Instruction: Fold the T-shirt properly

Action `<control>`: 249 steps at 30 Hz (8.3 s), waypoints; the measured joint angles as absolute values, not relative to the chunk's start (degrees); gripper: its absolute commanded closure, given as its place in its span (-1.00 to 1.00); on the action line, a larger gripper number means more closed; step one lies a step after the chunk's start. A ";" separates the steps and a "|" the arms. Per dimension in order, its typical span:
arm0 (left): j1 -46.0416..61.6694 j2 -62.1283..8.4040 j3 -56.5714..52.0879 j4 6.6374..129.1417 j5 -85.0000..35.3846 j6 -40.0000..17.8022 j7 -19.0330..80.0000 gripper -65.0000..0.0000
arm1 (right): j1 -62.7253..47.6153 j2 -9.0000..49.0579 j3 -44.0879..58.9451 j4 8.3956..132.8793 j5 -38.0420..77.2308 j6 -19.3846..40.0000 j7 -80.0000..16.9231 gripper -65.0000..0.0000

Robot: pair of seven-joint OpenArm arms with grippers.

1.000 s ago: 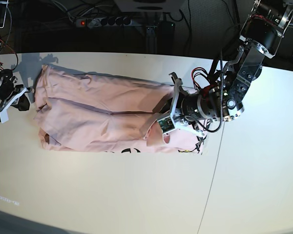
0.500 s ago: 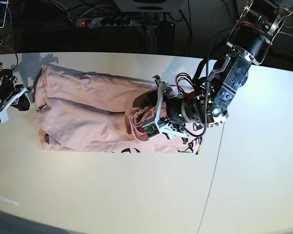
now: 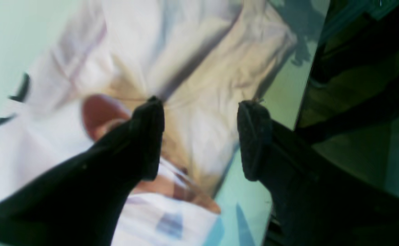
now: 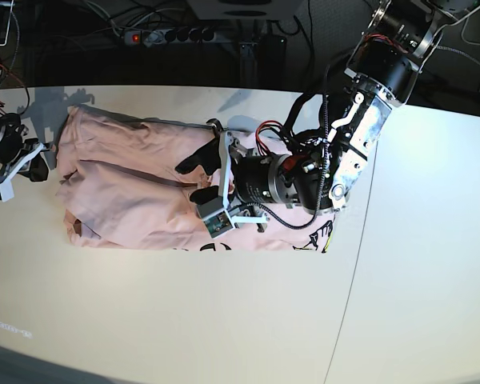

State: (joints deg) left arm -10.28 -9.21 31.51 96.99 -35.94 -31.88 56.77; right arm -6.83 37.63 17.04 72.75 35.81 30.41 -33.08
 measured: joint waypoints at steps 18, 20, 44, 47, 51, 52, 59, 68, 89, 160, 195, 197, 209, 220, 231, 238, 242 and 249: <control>-8.25 -9.19 20.40 90.13 -34.52 -34.83 47.99 1.00 | -6.83 37.63 17.04 82.74 43.72 30.41 -38.02 1.00; -8.58 -8.14 20.29 87.15 -33.69 -35.03 47.79 1.00 | -6.81 37.63 17.04 86.08 45.12 30.44 -38.48 1.00; -8.29 -6.02 20.40 80.23 -30.04 -35.18 45.63 1.00 | 11.88 25.52 11.16 69.87 32.82 30.44 -33.47 1.00; -8.29 -6.00 20.40 80.23 -30.09 -35.18 45.60 1.00 | 12.80 25.56 11.16 65.87 29.91 30.44 -30.85 1.00; -8.29 -6.00 20.40 80.23 -30.04 -35.18 45.60 1.00 | 12.88 25.56 11.16 60.88 28.75 30.44 -30.11 1.00; -8.29 -6.00 20.40 80.23 -30.04 -35.18 45.60 1.00 | 12.86 25.54 11.16 59.83 28.80 30.46 -29.91 1.00; -8.29 -6.00 20.40 80.23 -30.04 -35.18 45.60 1.00 | 12.71 25.52 11.16 57.47 29.08 30.46 -25.50 1.00; -12.47 -6.02 20.40 80.23 -35.70 -35.18 50.13 1.00 | 13.34 25.58 11.18 65.91 31.38 30.46 -27.46 1.00; -13.37 -7.81 11.00 80.27 -44.29 -36.77 57.71 1.00 | 1.08 42.63 24.82 70.43 47.13 30.48 -47.59 0.49; -13.02 -12.38 0.67 80.29 -53.17 -38.04 63.07 1.00 | 5.02 32.95 5.93 58.65 46.54 30.68 -37.15 1.00; -1.28 -15.22 0.51 80.29 -52.84 -38.17 63.64 1.00 | 5.37 41.67 14.70 90.74 49.15 30.89 -49.76 1.00; -1.06 -13.50 0.58 80.29 -51.79 -38.17 62.72 1.00 | 5.37 41.56 13.72 92.14 48.95 30.87 -49.71 1.00; -0.67 -6.17 7.18 79.09 -42.61 -38.17 56.80 1.00 | 7.07 38.74 5.37 99.02 45.23 30.89 -48.40 1.00; -0.64 -5.54 14.28 79.05 -40.16 -38.19 52.03 1.00 | 17.87 34.65 -12.99 99.42 38.63 30.87 -48.01 1.00; -0.64 -5.54 14.28 79.05 -40.10 -38.19 52.03 1.00 | 20.80 26.55 -29.39 99.31 29.58 30.85 -49.17 1.00; -0.64 -5.54 14.28 79.05 -40.10 -38.19 52.03 1.00 | 19.64 24.43 -31.90 98.98 28.01 30.85 -50.28 1.00; -0.67 -5.54 14.28 79.05 -40.10 -38.19 52.34 1.00 | 17.72 23.59 -31.90 98.76 27.55 30.85 -50.63 1.00; -1.30 -5.78 14.28 79.05 -44.14 -38.19 55.18 1.00 | 16.51 22.65 -31.90 97.69 26.02 30.85 -50.65 1.00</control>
State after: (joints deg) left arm -1.30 -5.78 14.28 79.05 -44.14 -38.19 55.18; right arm 16.51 22.65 -31.90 97.69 26.02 30.85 -50.65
